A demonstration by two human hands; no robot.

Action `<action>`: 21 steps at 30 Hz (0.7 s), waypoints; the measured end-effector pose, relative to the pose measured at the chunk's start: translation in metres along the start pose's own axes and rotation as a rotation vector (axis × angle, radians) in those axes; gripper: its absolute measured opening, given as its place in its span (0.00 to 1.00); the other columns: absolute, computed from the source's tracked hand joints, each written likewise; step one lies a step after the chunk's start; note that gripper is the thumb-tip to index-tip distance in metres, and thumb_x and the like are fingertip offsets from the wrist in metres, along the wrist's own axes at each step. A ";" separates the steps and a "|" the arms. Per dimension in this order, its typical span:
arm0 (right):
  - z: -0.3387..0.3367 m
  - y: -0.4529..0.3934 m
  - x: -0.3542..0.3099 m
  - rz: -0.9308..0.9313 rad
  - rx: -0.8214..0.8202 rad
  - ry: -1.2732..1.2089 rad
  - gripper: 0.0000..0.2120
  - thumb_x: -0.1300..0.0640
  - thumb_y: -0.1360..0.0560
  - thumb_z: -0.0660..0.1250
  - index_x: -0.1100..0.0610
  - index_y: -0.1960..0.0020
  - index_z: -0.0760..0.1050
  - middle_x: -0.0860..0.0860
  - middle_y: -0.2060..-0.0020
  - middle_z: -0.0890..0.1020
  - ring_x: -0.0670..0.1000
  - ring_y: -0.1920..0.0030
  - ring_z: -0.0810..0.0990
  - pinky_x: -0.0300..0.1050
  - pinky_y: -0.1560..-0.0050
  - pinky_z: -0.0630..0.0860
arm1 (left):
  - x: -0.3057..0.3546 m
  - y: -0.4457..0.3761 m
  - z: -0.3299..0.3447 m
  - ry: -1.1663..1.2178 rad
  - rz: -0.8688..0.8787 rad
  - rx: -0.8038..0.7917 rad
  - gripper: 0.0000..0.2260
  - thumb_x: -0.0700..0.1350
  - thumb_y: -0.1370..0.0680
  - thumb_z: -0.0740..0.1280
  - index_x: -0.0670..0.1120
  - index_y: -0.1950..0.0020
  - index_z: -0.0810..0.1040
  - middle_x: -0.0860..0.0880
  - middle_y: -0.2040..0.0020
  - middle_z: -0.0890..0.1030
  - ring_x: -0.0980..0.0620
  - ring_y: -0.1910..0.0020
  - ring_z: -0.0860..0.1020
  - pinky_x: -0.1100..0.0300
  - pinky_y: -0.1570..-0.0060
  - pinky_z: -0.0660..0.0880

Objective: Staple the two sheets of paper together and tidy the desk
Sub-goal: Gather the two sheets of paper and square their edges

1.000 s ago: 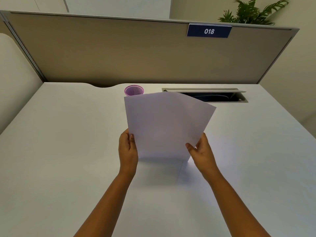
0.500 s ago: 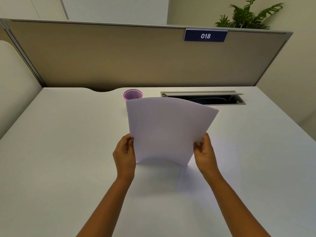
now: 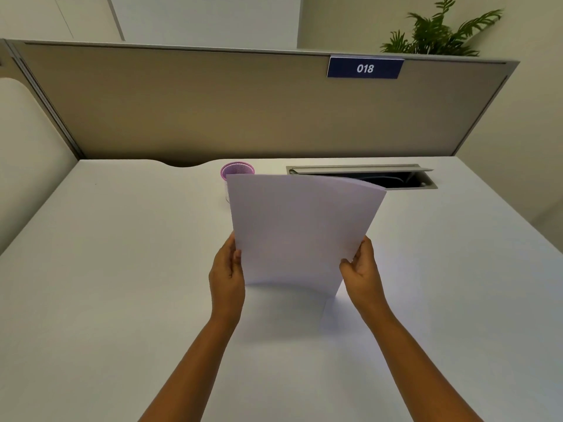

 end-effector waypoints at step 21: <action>-0.006 -0.002 0.006 -0.061 0.067 0.019 0.18 0.62 0.22 0.58 0.55 0.32 0.64 0.47 0.42 0.74 0.49 0.40 0.74 0.42 0.40 0.71 | -0.003 -0.005 -0.004 -0.044 -0.054 0.068 0.10 0.38 0.23 0.62 0.40 0.44 0.79 0.50 0.50 0.80 0.54 0.53 0.78 0.77 0.54 0.73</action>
Point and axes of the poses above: each hand's wrist, its own y-axis away from the middle knuckle, its own z-axis out of the palm, x = y × z, the point moved 3 cm from there along -y, towards the middle knuckle
